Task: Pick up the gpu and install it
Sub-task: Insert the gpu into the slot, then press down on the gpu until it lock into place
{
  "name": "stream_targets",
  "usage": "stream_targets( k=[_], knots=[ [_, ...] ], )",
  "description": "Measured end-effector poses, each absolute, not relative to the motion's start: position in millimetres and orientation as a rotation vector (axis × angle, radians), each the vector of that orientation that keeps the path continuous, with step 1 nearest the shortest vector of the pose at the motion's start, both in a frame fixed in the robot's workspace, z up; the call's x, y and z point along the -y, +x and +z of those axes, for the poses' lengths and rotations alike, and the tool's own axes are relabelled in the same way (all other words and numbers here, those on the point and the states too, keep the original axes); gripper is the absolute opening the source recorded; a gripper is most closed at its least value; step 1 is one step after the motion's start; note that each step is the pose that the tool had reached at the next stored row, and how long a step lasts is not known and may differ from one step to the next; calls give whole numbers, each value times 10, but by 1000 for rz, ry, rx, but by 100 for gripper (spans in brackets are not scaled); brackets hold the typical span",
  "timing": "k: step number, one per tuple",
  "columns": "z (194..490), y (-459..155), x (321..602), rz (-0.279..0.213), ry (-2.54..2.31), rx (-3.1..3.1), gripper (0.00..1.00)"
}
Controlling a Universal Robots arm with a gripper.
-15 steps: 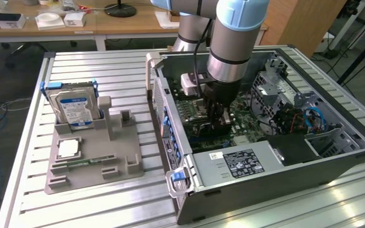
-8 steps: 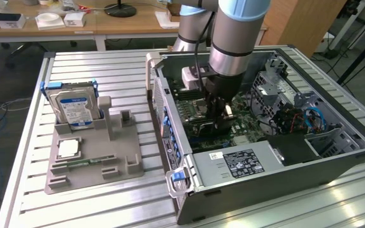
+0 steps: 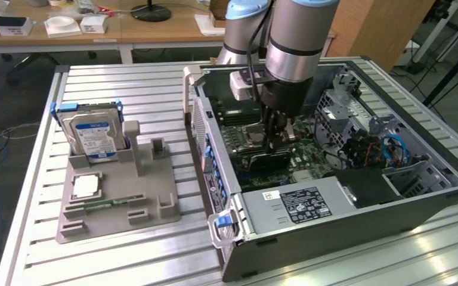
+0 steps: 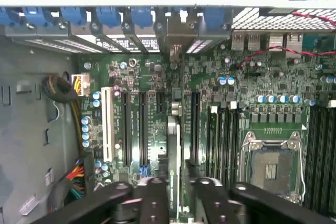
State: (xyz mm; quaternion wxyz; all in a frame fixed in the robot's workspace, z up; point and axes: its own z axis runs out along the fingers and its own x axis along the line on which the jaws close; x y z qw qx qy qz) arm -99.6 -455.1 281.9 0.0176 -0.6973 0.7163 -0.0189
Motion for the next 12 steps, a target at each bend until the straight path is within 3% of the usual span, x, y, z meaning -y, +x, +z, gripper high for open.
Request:
stream_targets(
  k=[5, 12],
  knots=[
    [2819, -997, 4551, -59, -2166, -2226, 11],
    [2819, -997, 4551, -59, -2166, -2226, 11]
  ],
)
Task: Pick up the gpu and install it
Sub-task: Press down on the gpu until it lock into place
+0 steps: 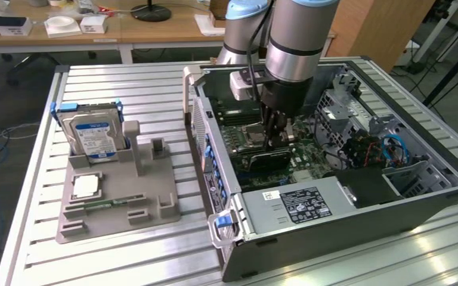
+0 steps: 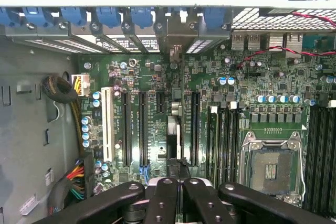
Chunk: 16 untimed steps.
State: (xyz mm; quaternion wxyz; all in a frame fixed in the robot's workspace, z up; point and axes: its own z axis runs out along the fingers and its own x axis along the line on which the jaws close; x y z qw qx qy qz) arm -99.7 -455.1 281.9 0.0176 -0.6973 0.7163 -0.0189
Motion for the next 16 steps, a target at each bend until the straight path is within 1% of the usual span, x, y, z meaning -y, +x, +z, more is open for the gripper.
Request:
stream_targets(
  k=[10, 16],
  knots=[
    [2818, -997, 4551, -60, -2167, -2226, 11],
    [2711, -997, 4551, -61, -2167, -2226, 11]
  ],
)
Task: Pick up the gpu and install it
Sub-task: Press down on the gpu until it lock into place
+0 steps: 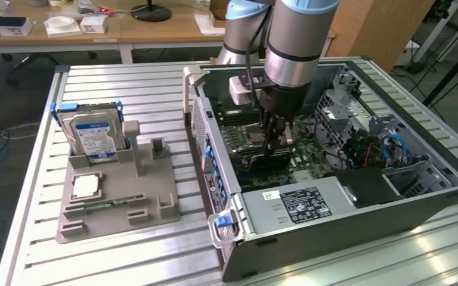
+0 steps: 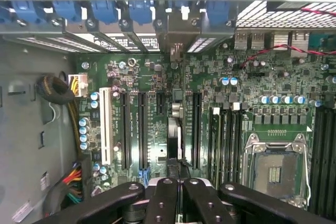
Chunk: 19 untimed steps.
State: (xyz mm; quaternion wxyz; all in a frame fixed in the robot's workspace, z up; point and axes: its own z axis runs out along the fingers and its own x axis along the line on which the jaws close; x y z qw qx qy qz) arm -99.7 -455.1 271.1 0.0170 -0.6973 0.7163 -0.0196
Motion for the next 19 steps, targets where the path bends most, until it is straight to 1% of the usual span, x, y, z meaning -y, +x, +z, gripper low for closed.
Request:
stream_targets(
  k=[6, 19],
  knots=[
    [2619, -1046, 4510, -62, -2166, -2229, 11],
    [2589, -1056, 4504, -61, -2165, -2230, 11]
  ],
)
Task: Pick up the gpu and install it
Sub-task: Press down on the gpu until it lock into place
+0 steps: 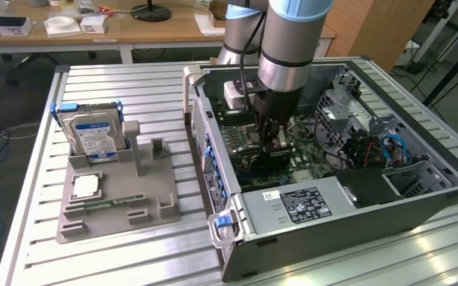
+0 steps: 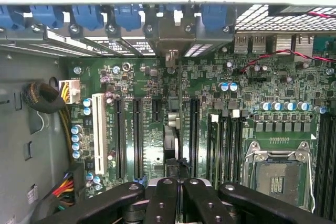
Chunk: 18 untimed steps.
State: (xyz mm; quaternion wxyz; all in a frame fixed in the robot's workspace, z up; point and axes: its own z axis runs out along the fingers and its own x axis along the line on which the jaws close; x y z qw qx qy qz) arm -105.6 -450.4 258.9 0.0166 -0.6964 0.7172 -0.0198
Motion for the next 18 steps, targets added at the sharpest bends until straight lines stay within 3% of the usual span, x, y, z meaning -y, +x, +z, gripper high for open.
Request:
stream_targets(
  k=[18],
  knots=[
    [2959, -1519, 4504, -52, -2163, -2239, 11]
  ],
)
